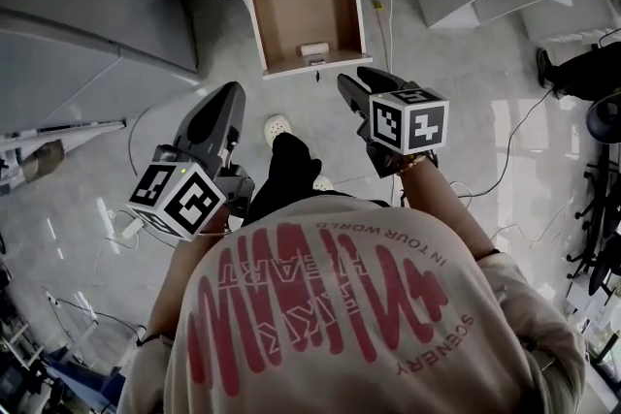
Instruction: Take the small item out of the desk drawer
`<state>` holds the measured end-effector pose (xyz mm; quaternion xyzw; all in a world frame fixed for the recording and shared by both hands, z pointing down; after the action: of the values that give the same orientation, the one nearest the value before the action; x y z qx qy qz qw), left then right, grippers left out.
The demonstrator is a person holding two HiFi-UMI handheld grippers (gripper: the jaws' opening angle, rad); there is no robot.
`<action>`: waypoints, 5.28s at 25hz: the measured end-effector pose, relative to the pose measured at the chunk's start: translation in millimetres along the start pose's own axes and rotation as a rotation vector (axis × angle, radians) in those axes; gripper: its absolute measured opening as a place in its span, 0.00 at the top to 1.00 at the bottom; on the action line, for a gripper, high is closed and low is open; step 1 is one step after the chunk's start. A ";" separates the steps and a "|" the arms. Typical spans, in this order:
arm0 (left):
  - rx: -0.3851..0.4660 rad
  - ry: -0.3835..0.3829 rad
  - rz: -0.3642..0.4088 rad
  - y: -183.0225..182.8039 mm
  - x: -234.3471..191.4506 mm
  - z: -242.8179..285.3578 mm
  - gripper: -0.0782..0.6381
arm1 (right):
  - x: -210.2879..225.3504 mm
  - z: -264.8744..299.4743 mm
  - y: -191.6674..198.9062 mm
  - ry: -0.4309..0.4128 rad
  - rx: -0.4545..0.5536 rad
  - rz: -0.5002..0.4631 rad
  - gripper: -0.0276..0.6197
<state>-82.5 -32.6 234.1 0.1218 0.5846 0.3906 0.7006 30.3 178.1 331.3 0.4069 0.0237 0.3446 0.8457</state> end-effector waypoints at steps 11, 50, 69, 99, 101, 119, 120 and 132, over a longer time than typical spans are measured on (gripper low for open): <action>-0.078 -0.048 -0.092 -11.4 -71.7 45.5 0.88 | 35.6 74.0 -0.3 0.053 -0.128 0.057 0.67; -0.082 -0.133 -0.207 -89.2 -187.3 68.4 0.88 | 66.6 230.0 3.1 0.116 -0.534 -0.184 0.69; 0.142 -0.381 -0.367 -32.3 -184.1 54.2 0.88 | 83.8 278.0 23.6 -0.148 -0.713 -0.587 0.67; 0.349 -0.608 -0.611 68.0 -176.2 34.1 0.88 | 94.6 349.2 84.5 -0.406 -0.875 -1.001 0.65; 0.355 -0.612 -0.619 70.8 -177.0 33.4 0.88 | 94.4 353.1 83.8 -0.420 -0.874 -1.006 0.65; 0.371 -0.633 -0.649 72.8 -186.4 27.9 0.88 | 105.1 367.6 88.8 -0.450 -0.895 -1.074 0.62; 0.370 -0.630 -0.649 71.8 -187.5 29.0 0.88 | 104.9 368.1 89.0 -0.445 -0.894 -1.076 0.62; 0.368 -0.636 -0.654 69.5 -190.5 27.9 0.88 | 101.1 367.6 90.8 -0.474 -0.917 -1.120 0.68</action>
<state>-87.3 -109.8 423.6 0.1669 0.4088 -0.0160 0.8971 173.8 31.2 665.1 0.0053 -0.1013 -0.2570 0.9611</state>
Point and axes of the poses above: the fingertips, and each gripper's own axes: z forward along the fingers, x to its right, y out of its underside, the point moved 6 cm from there along -z, backward along the fingers, and after that the axes turned 13 degrees about -z, right-handed, at the moved point
